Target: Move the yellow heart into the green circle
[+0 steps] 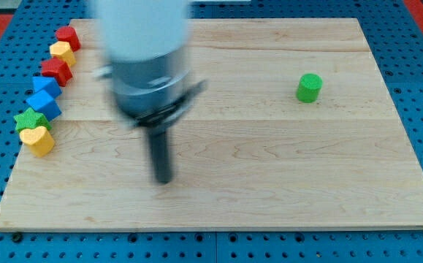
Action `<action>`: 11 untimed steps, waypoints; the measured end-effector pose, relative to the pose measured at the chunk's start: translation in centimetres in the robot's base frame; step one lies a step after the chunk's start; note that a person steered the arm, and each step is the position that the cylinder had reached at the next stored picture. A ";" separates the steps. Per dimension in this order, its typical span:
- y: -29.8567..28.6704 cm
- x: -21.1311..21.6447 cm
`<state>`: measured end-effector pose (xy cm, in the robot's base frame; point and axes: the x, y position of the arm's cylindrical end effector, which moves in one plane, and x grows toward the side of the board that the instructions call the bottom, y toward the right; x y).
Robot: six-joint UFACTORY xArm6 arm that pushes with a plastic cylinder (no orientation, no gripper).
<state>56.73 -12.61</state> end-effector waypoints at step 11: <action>-6.2 -21.1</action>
<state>35.61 -18.86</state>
